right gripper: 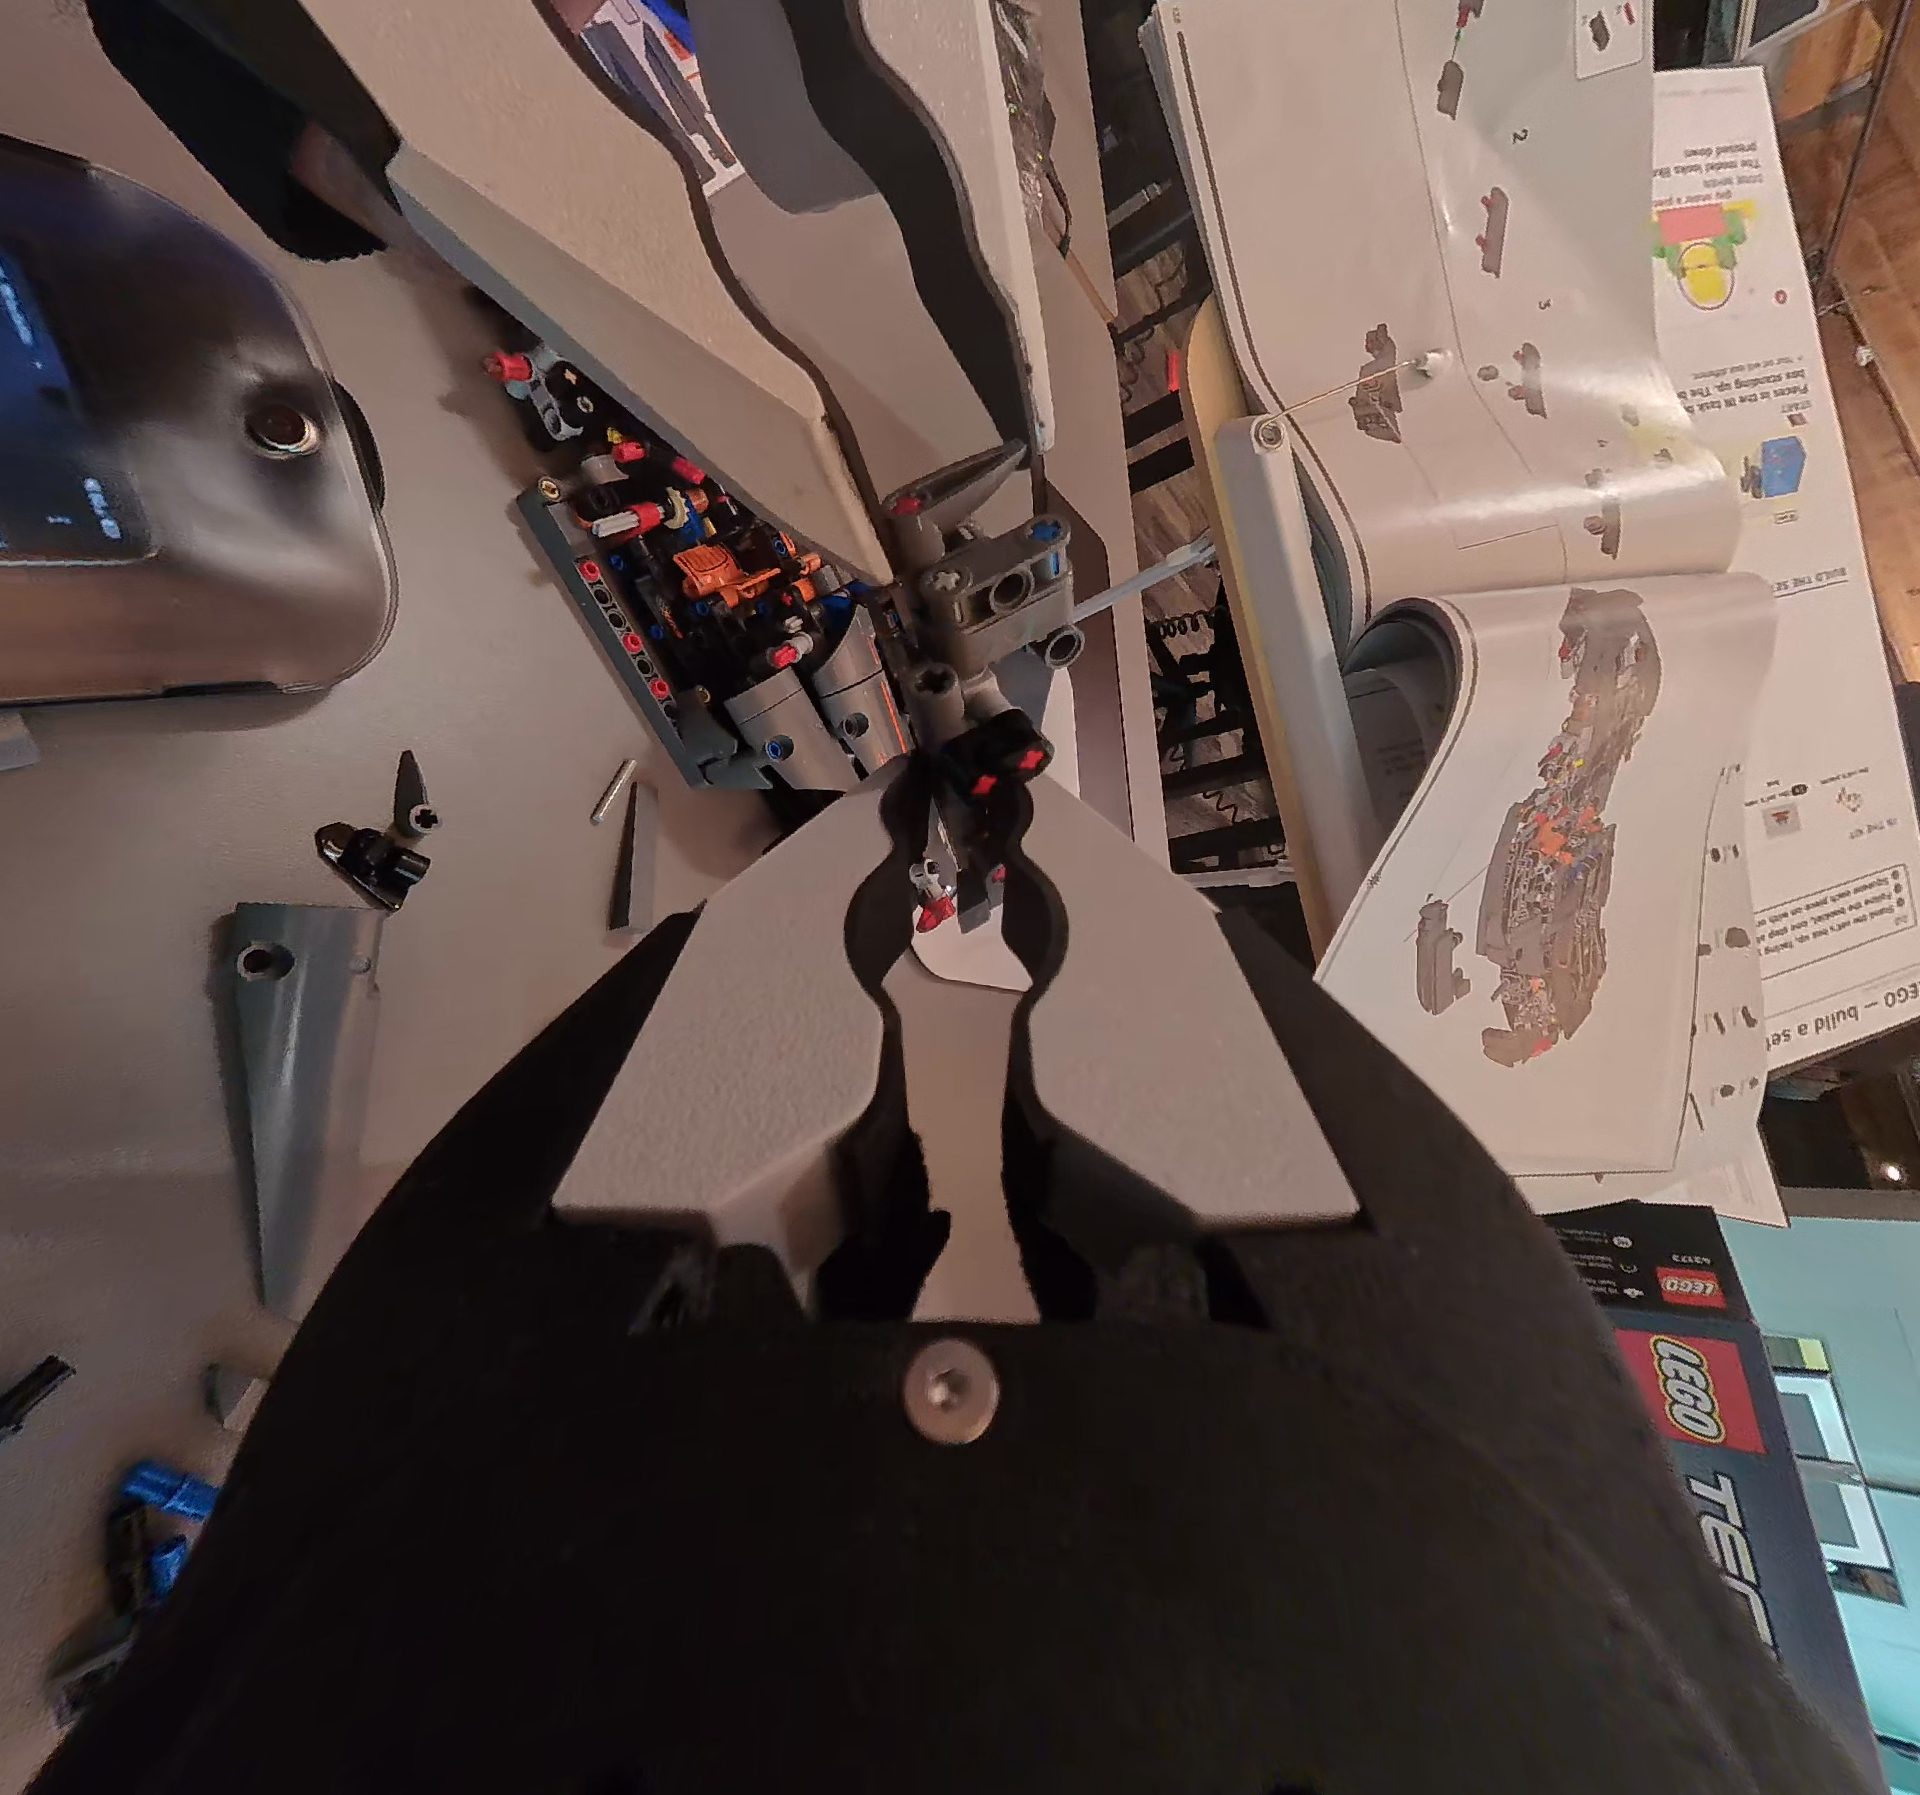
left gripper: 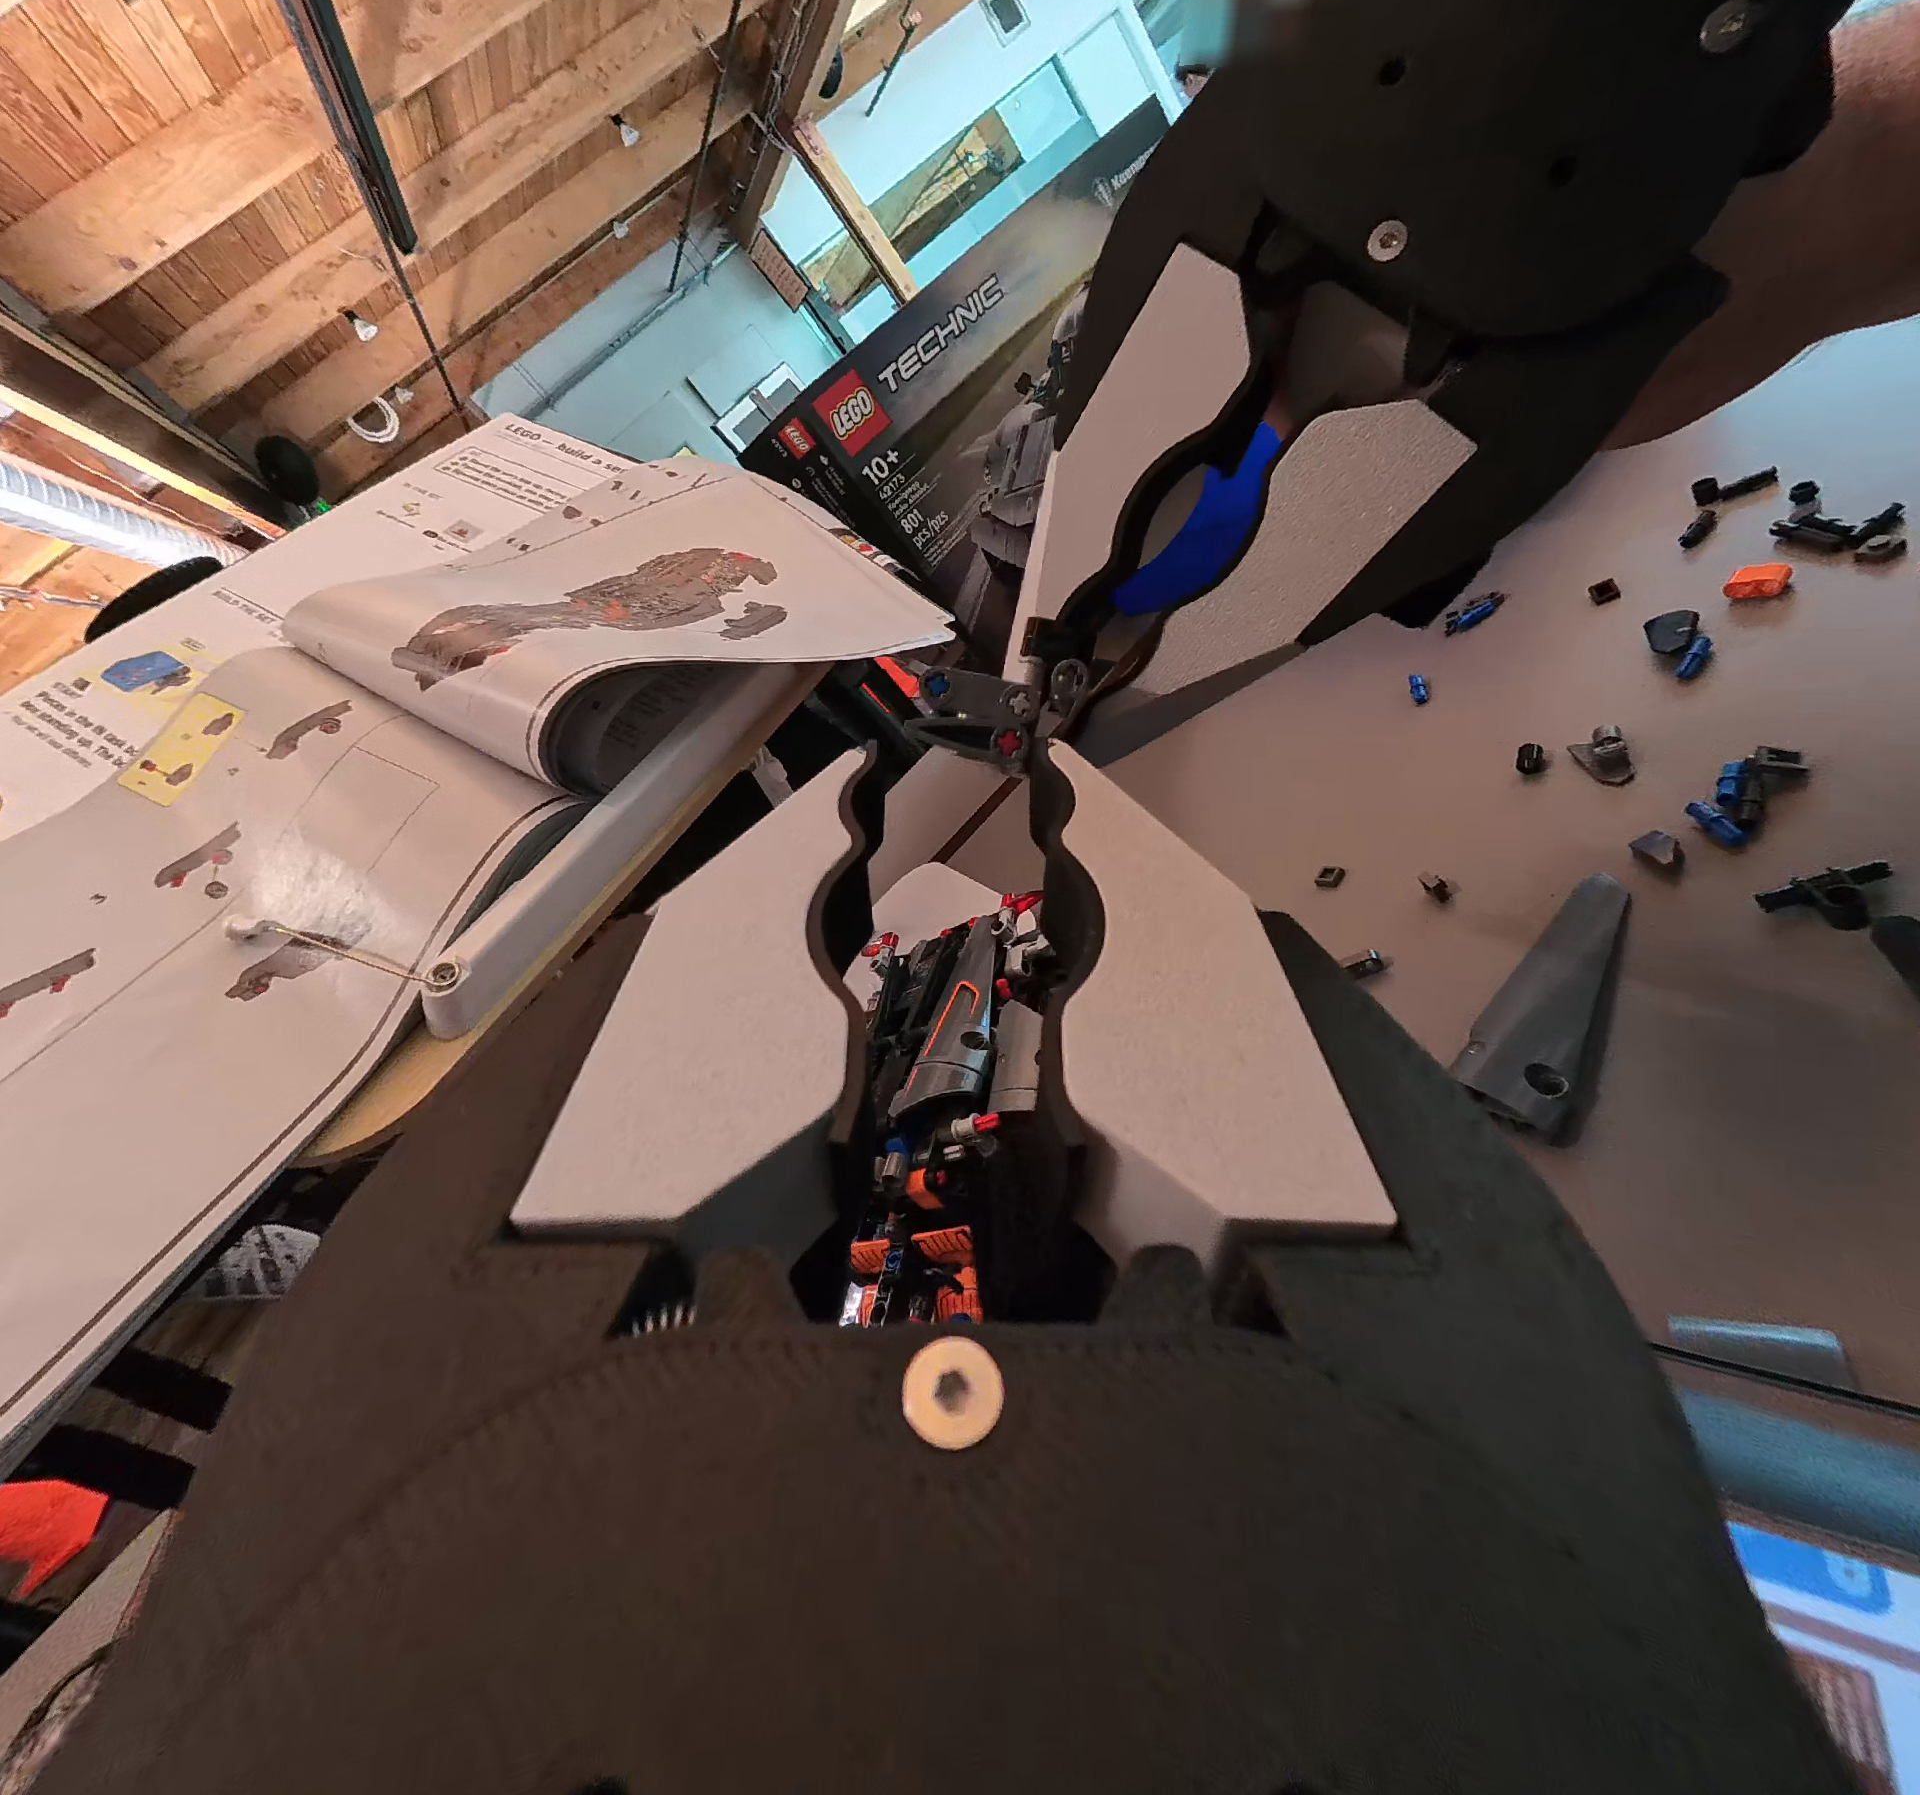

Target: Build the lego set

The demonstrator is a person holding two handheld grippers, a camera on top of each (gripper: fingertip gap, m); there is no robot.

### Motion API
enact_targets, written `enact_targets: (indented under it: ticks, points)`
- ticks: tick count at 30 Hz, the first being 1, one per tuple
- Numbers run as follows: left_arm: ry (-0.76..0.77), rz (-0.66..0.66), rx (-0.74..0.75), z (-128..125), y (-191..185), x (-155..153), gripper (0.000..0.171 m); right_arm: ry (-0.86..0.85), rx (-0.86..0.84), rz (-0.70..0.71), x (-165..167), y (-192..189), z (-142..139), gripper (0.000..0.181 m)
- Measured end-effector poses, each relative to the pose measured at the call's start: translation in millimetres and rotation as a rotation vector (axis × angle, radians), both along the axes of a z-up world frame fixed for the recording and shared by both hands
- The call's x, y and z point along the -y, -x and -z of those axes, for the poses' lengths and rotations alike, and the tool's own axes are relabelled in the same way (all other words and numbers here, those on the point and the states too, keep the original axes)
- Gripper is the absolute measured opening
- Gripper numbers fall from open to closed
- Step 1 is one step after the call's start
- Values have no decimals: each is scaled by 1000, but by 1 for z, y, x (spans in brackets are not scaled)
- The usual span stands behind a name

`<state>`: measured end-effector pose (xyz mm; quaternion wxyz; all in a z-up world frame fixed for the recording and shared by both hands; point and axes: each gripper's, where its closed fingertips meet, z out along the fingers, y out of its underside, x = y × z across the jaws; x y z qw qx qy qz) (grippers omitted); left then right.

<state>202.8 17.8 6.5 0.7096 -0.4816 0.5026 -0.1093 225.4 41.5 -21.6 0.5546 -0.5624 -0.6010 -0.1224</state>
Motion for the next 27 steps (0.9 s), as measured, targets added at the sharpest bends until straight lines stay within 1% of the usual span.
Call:
enact_targets:
  ticks: [16,21,27]
  points:
    - [36,0,20,0,3,-4,27,10,-8,2,-1,-2,0,8]
    - [12,11,-28,5,1,-2,29,65,3,-22,2,-2,8,8]
    - [-81,-3,-160,15,-4,2,21,113,43,-34,3,-4,18,8]
